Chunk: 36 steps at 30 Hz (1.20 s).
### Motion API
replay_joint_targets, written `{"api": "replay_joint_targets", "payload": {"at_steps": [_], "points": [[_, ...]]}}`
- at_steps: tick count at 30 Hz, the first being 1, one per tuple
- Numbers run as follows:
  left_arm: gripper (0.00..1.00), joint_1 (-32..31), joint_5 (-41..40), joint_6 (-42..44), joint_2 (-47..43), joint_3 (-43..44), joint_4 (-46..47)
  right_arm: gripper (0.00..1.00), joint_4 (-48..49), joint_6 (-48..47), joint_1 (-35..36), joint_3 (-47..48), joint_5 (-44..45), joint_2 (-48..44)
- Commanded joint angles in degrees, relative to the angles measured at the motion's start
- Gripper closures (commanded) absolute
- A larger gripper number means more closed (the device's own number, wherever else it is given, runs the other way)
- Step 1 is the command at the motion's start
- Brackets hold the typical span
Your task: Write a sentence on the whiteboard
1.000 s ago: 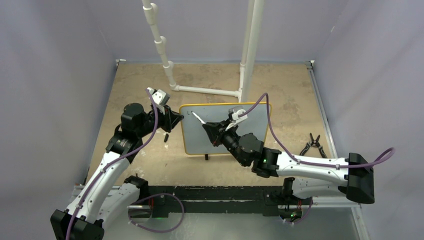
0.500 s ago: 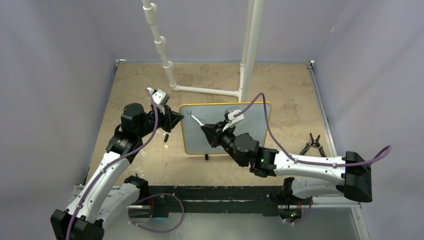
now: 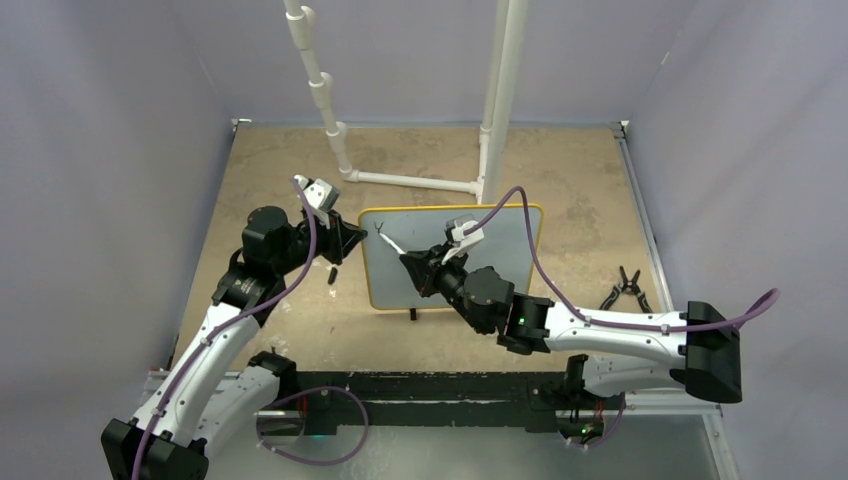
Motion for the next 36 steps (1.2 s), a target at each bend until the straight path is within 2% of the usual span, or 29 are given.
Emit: {"api": "replay_joint_targets", "payload": {"at_steps": [1,18,26,36], "points": [[1.0,0.13,0.87,0.56,-0.27,-0.25,1.44,1.0,-1.98,1.39,-0.16,1.67,2.29,-0.14],[1.0,0.13,0.76,0.59,-0.36,-0.34,1.41,1.0,-5.32,5.69,-0.18,-1.69,-0.62,-1.22],[1.0,0.13,0.24,0.76,-0.36,-0.3,1.23,1.0,3.28,0.26,-0.16,-5.43,-4.92,-6.07],[1.0,0.13,0.27,0.76,-0.09,-0.38,1.18,1.0,2.9,-0.15,-0.18,-4.57,0.14,-7.59]]}}
